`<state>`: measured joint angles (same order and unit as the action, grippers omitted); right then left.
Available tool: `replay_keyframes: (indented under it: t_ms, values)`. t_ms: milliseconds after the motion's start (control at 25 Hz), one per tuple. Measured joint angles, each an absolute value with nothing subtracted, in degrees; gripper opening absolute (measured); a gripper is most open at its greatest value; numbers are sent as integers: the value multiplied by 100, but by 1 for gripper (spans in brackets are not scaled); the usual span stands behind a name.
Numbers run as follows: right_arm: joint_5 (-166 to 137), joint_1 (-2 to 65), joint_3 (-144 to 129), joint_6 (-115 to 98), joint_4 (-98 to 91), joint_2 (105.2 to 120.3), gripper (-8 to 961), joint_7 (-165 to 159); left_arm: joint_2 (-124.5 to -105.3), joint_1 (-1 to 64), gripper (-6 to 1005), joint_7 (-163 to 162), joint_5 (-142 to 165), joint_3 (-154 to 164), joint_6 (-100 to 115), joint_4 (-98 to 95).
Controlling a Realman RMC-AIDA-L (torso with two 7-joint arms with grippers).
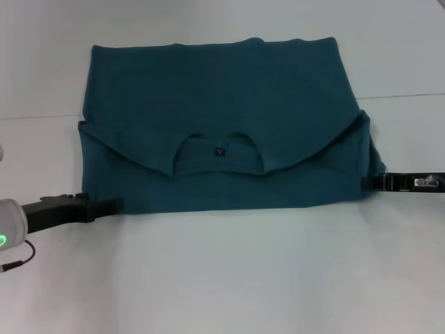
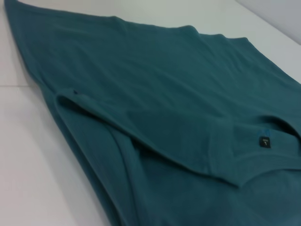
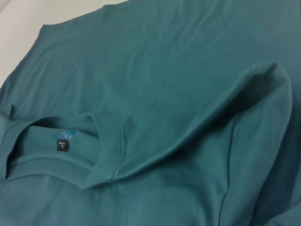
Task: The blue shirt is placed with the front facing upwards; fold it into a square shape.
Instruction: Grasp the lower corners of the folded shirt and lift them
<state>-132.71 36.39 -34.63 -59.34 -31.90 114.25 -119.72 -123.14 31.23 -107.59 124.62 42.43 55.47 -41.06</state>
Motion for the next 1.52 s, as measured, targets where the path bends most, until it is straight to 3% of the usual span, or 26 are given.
replay_keyframes:
  t_ms: [1520]
  values:
    - [-13271, 3634, -3474, -5908, -3190, 11460, 32, -11970, -12364, 3155, 877, -10751, 12467, 4185, 5615, -4151]
